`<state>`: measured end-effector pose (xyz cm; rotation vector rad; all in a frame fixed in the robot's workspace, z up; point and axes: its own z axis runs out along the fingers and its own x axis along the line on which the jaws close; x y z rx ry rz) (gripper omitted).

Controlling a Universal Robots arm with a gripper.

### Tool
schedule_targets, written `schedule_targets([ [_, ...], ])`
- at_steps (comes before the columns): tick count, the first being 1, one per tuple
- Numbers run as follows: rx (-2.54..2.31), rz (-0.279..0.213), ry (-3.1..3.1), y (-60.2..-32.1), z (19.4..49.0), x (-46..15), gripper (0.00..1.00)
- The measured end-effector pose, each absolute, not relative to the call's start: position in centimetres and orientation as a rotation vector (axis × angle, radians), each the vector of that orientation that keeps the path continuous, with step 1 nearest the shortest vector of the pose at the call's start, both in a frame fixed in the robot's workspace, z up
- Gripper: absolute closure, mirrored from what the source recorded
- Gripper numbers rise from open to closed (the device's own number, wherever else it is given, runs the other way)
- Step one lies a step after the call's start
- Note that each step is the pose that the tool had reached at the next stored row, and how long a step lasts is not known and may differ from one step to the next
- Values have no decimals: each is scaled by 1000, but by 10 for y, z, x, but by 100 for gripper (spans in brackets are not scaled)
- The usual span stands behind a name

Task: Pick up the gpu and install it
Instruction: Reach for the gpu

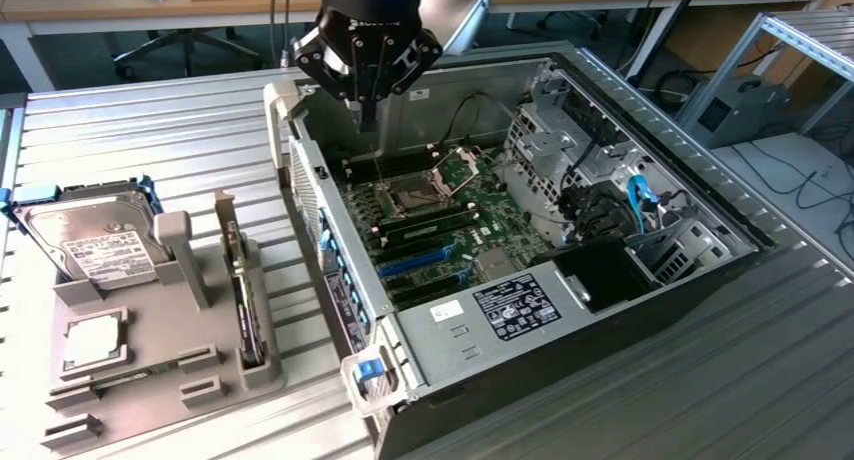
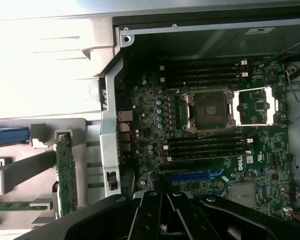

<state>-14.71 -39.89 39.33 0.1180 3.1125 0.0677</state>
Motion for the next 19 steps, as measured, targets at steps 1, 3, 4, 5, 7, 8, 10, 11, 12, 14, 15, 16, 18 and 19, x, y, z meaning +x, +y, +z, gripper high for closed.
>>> schedule_targets([
  [1,118,68,3113,-399,393,-148,89],
  [3,118,68,3113,-399,393,-149,89],
  [4,118,68,3113,-399,393,-150,89],
  [5,118,68,3113,-399,393,-151,89],
  [7,118,68,3113,-399,393,-153,89],
  [8,118,68,3112,-399,393,-154,89],
  [10,118,68,3113,-399,393,-156,89],
  [11,118,68,3113,-399,393,-158,89],
  [12,118,68,3112,-399,393,-159,89],
  [14,118,68,3112,-399,393,-161,89],
  [15,118,68,3112,-399,393,-163,89],
  [16,118,68,3112,-399,393,-164,89],
  [18,118,68,3112,-399,393,-166,89],
  [19,118,68,3112,-399,393,-167,89],
])
